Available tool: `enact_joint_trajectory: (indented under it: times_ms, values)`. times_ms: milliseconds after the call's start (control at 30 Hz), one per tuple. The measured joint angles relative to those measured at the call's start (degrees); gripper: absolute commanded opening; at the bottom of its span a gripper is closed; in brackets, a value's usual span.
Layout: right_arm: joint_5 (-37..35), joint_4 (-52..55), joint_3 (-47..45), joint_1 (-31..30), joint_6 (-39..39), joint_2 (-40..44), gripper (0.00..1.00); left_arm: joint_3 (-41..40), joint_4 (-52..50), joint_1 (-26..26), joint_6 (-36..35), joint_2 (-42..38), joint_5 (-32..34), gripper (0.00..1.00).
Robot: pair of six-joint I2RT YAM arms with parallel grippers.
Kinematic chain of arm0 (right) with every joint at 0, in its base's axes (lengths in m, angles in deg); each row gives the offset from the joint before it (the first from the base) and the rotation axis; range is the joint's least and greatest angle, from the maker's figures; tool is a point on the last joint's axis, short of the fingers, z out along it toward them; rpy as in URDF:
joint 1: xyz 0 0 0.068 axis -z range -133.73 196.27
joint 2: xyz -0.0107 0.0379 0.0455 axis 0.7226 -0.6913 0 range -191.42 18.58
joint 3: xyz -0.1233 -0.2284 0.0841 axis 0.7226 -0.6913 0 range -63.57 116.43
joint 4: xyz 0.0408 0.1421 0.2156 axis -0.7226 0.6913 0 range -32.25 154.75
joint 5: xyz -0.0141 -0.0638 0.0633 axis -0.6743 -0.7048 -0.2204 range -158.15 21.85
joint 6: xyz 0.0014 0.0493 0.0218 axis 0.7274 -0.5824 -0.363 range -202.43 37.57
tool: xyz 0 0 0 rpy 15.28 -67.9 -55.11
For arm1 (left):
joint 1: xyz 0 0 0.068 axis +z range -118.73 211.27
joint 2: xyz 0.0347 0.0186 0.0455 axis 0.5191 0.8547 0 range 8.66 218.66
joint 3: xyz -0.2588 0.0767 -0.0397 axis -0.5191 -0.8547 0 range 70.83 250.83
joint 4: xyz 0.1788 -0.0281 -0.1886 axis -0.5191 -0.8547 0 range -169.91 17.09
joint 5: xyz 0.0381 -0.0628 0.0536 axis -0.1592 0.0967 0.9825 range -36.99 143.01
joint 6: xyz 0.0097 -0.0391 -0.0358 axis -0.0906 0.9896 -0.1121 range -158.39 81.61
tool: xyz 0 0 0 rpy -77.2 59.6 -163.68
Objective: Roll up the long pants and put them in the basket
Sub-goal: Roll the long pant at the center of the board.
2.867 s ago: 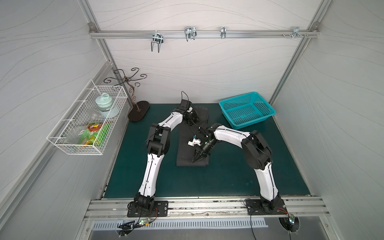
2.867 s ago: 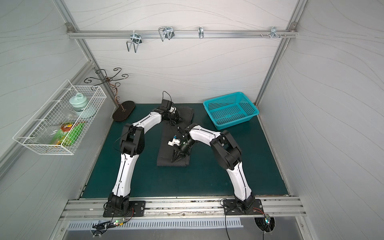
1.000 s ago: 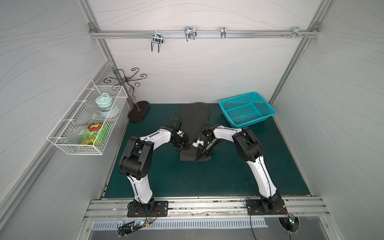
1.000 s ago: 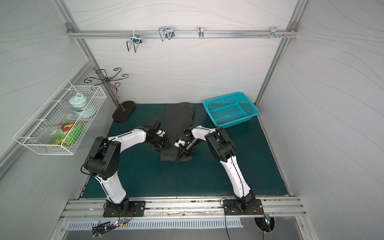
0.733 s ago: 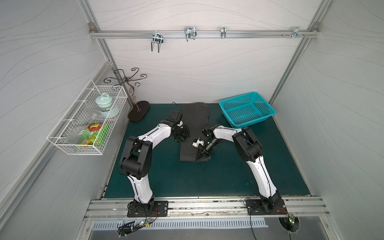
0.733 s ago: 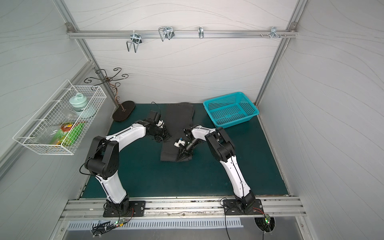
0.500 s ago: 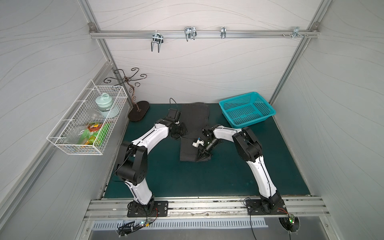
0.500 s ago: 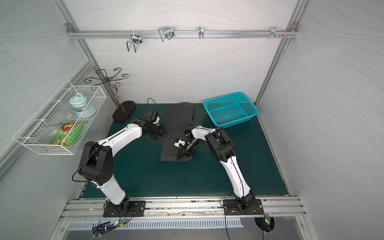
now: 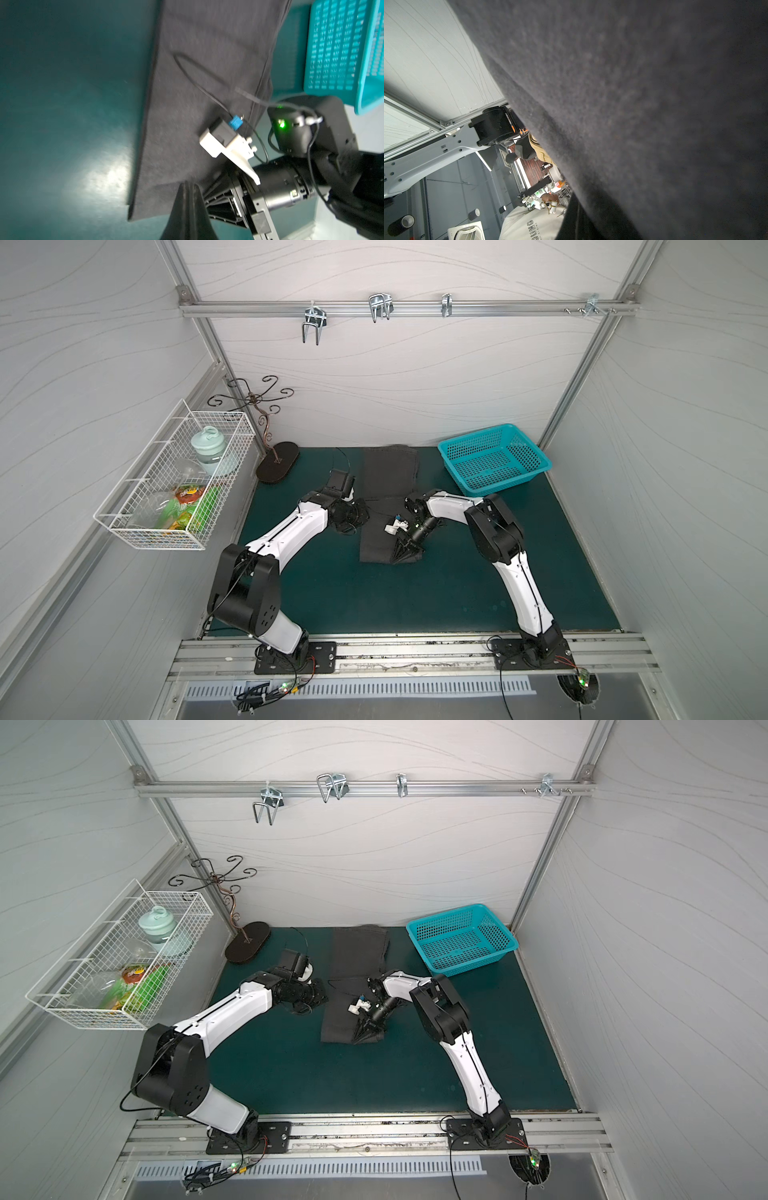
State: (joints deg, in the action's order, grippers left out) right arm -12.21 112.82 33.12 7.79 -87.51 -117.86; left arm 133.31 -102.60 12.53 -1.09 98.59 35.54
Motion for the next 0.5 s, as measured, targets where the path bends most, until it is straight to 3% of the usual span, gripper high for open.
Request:
enact_joint_trajectory:
  times_ms: [267,500]
  values:
    - [-0.2,0.0,0.0,0.0,0.0,0.0,0.00,-5.7,2.1,-1.5,2.1,1.7,-7.9,0.00]
    - [-0.2,-0.1,0.0,0.0,0.0,0.0,0.00,-8.5,4.7,-1.7,2.4,4.6,-9.5,0.00]
